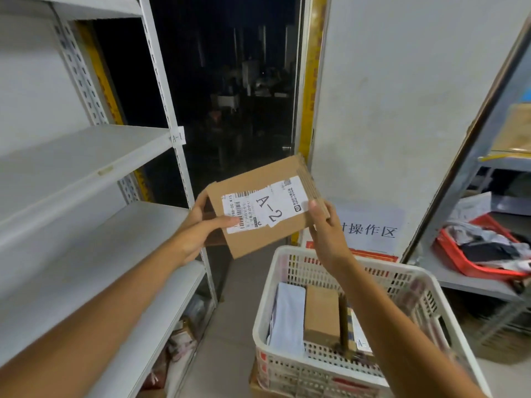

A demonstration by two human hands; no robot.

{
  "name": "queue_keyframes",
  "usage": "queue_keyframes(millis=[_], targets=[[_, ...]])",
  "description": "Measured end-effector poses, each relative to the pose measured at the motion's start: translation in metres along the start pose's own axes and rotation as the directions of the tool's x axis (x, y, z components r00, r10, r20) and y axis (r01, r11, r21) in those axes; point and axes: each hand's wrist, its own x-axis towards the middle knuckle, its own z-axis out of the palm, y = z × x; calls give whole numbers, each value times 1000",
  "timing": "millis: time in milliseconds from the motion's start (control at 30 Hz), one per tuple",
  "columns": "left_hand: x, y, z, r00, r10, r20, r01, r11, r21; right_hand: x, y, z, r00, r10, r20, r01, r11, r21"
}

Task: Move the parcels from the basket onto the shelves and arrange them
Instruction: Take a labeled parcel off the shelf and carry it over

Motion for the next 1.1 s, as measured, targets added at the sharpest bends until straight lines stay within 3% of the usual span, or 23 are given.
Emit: queue_keyframes(millis=[100, 167, 233, 367, 433, 500, 633, 733, 867, 967, 1100], targets=[[26, -13, 24, 1000, 7, 7, -7, 999, -52, 14, 10, -12, 966, 237, -107, -221, 965, 140], [44, -24, 46, 1000, 7, 5, -7, 995, -96, 17, 16, -18, 942, 337, 0, -331, 926, 179], [60, -35, 70, 1000, 4, 27, -1, 993, -115, 18, 23, -20, 951, 303, 67, -310, 933, 181], [87, -57, 98, 990, -21, 141, 16, 999, 31, 26, 25, -39, 965, 221, -140, -184, 954, 235], [101, -61, 101, 970, -19, 243, -31, 979, 199, 26, 26, -59, 952, 215, -220, -175, 967, 186], [113, -62, 109, 946, -5, 325, -86, 961, 264, 23, 32, -79, 936, 237, -260, -206, 968, 142], [141, -73, 142, 901, 56, 429, -144, 974, 177, 18, 38, -107, 895, 246, -373, -215, 969, 124], [152, -85, 174, 876, 26, 481, -184, 941, 285, 7, 43, -130, 860, 204, -468, -192, 979, 75], [149, -110, 217, 834, -25, 551, -118, 968, 223, -17, 53, -158, 816, 142, -560, -168, 986, 6], [144, -132, 245, 827, -40, 560, -96, 973, 210, -28, 66, -178, 736, 99, -669, -144, 990, -11], [138, -169, 272, 821, -108, 561, -33, 971, 235, -31, 88, -205, 660, 38, -751, -272, 943, -191]])
